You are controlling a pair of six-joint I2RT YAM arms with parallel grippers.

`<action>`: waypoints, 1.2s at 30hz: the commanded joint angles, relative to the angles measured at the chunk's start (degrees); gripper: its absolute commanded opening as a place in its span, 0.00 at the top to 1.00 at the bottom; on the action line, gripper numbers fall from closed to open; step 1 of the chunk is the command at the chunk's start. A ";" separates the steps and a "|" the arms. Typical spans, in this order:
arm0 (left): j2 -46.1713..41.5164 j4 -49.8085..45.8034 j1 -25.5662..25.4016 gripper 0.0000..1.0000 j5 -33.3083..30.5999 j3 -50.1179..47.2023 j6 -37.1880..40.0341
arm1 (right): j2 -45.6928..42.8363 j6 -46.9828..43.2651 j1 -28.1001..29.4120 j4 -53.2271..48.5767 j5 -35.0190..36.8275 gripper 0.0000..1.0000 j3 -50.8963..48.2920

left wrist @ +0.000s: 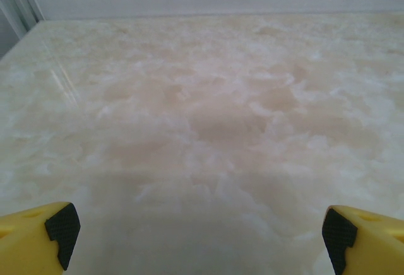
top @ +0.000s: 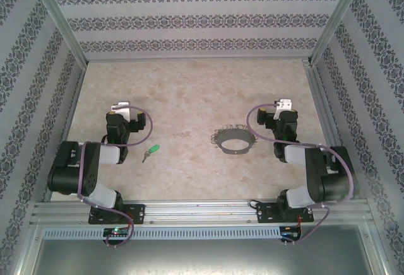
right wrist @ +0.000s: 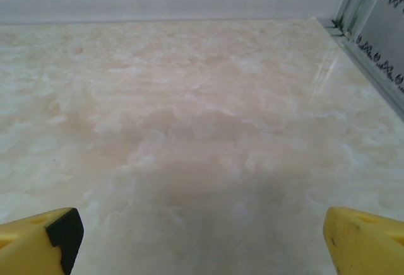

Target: Put the keys on the keyring

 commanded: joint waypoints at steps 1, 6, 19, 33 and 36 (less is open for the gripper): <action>-4.34 -6.14 -0.25 0.00 -0.91 1.77 0.09 | -5.51 -0.93 1.07 -8.61 0.76 0.02 4.10; -10.44 -13.56 -0.23 0.00 -0.88 4.58 -1.50 | -11.64 12.14 0.11 -23.92 2.70 0.02 10.32; -14.44 -32.81 -8.26 0.00 12.66 17.00 -24.84 | -18.41 31.28 -0.97 -40.03 -17.74 0.10 9.17; -2.25 -47.59 -33.74 0.07 3.29 25.68 -26.08 | -27.01 35.60 6.53 -49.28 -10.85 0.14 3.73; 4.74 -53.57 -39.07 0.07 -0.03 33.13 -24.52 | -27.21 34.78 5.66 -52.71 -7.36 0.12 4.84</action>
